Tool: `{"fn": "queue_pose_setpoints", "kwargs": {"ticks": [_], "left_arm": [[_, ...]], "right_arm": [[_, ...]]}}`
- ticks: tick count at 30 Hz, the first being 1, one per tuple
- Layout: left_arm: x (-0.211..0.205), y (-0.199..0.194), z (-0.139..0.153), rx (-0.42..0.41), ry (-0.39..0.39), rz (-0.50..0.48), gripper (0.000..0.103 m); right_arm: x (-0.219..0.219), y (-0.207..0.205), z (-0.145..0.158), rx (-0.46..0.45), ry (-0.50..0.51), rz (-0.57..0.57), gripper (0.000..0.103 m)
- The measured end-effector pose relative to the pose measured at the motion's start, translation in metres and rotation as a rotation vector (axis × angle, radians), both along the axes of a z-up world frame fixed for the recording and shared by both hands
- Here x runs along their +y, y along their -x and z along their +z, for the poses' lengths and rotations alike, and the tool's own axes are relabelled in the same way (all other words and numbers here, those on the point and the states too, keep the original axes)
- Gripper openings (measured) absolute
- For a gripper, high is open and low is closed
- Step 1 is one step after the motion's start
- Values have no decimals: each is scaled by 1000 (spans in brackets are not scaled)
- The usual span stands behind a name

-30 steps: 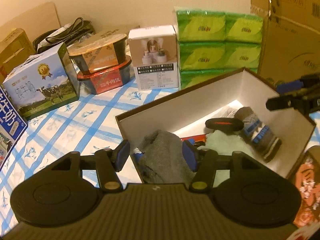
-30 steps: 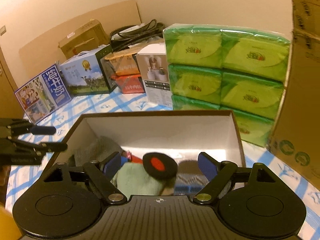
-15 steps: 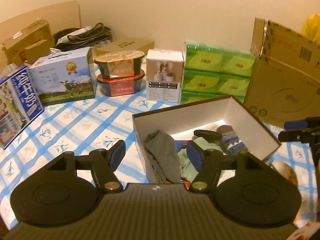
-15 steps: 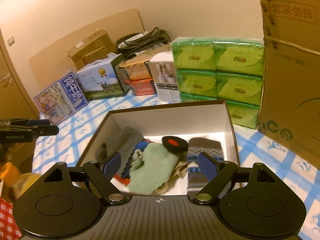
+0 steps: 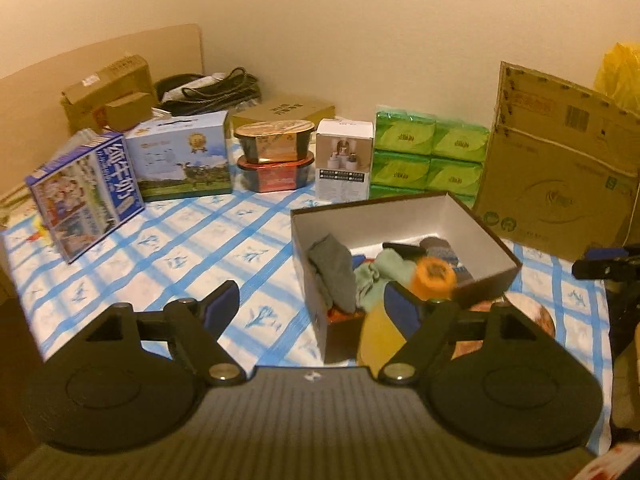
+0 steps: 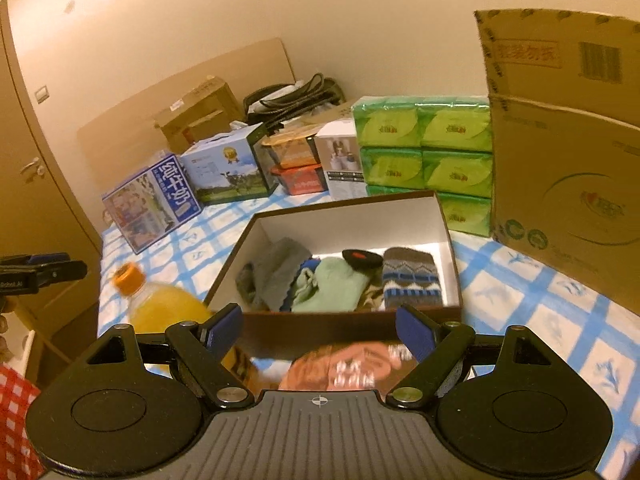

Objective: Organize soft objects

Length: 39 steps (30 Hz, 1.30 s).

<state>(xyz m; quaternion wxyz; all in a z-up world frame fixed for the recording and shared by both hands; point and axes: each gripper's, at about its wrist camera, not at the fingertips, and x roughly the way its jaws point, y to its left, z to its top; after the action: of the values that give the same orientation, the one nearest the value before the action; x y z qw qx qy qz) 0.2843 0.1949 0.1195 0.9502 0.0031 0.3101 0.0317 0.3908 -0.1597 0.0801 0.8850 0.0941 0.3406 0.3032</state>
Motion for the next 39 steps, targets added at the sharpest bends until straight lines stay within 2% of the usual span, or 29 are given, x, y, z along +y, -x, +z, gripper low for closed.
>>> {"fn": "queue_pose_setpoints", "kwargs": {"ticks": [8, 17, 22, 29, 39], "left_arm": [[-52, 71, -1, -16, -80, 9, 85], [-110, 131, -19, 25, -16, 25, 85], [-133, 159, -35, 65, 13, 76, 85], [-157, 202, -57, 131, 55, 114, 85], [-188, 257, -84, 190, 92, 155, 84]], "right_arm": [[-14, 69, 5, -19, 45, -27, 84], [-20, 138, -14, 7, 86, -42, 84], [-28, 176, -23, 11, 104, -19, 84], [-39, 216, -39, 74, 84, 3, 84], [-43, 274, -66, 135, 158, 36, 84]]}}
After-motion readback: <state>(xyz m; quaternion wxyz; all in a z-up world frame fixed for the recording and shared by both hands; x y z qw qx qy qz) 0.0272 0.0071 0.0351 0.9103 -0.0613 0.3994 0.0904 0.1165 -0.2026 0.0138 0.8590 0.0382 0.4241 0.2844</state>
